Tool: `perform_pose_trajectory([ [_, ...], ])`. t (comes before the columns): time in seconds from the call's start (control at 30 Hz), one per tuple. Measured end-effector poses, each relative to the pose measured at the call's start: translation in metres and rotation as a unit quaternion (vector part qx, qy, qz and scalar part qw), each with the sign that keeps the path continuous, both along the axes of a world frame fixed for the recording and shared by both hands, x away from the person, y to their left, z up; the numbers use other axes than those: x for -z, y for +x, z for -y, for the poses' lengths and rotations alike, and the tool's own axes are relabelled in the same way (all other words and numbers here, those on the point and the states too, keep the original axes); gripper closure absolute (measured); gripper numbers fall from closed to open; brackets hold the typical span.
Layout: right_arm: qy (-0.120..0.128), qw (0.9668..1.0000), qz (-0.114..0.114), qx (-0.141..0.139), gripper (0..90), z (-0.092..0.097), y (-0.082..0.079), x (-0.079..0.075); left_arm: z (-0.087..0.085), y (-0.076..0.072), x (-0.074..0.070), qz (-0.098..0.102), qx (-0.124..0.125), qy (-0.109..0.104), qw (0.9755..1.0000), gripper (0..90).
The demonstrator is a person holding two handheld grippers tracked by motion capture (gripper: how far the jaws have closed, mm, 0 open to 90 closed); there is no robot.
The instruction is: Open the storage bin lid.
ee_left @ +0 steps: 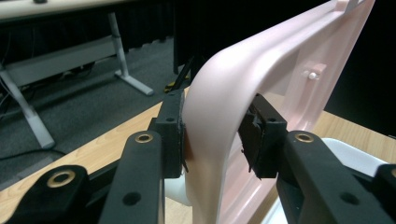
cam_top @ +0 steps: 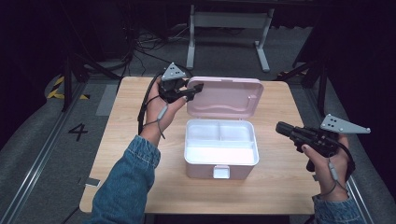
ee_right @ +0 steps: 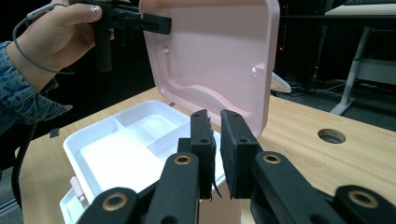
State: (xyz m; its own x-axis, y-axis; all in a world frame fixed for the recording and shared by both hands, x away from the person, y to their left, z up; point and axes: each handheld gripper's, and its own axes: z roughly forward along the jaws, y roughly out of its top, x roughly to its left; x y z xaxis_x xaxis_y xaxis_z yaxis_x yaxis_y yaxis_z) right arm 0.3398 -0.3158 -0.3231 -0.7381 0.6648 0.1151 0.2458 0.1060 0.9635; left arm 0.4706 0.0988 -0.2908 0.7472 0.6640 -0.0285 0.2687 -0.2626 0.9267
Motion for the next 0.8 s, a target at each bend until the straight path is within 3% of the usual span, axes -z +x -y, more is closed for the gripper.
perform_pose_trajectory([
  [0.37, -0.028, 0.9995, -0.012, 0.003, 74.2, -0.001, 0.005, 0.005, 0.002, 0.025, 0.008, -0.023, -0.015, -0.011, 0.9996, 62.2],
  [0.47, -0.032, 0.9994, -0.014, 0.002, 73.3, -0.001, 0.006, 0.006, 0.002, 0.034, 0.012, -0.044, -0.019, -0.023, 0.9986, 61.4],
  [0.8, -0.032, 0.9993, -0.019, 0.010, 71.7, 0.007, 0.006, 0.010, 0.005, 0.058, 0.024, -0.069, -0.032, -0.019, 0.9969, 57.5],
])
